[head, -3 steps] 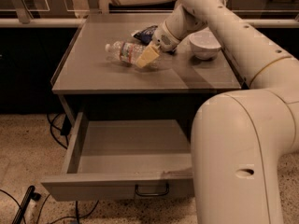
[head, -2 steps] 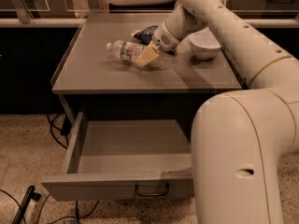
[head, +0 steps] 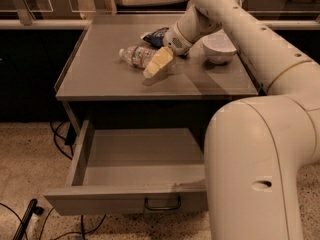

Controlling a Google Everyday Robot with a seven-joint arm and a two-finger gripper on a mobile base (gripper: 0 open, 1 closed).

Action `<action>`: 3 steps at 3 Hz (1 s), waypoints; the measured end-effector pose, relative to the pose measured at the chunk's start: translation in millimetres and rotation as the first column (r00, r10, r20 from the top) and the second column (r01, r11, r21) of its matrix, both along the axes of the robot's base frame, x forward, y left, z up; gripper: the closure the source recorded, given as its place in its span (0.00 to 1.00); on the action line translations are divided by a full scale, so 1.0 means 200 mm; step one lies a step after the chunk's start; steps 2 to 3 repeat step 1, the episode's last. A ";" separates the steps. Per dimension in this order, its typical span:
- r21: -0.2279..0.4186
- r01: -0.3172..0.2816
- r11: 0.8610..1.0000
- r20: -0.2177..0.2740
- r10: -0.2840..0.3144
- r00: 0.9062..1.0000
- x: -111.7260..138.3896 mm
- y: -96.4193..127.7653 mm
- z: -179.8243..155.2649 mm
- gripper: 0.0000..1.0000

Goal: Pick water bottle from top drawer and place on counter

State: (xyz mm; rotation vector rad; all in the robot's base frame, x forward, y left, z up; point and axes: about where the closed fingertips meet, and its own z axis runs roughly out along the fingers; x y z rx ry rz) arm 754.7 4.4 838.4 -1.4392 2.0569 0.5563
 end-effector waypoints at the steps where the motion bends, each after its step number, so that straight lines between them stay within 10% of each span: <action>1: 0.000 0.000 1.000 0.000 0.000 1.000 0.00 0.00 0.00 0.00; 3: 0.000 0.000 1.000 0.000 0.000 1.000 0.00 0.00 0.00 0.00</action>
Offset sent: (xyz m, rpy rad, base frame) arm 0.0000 0.0000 0.0000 0.0000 0.0000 0.0000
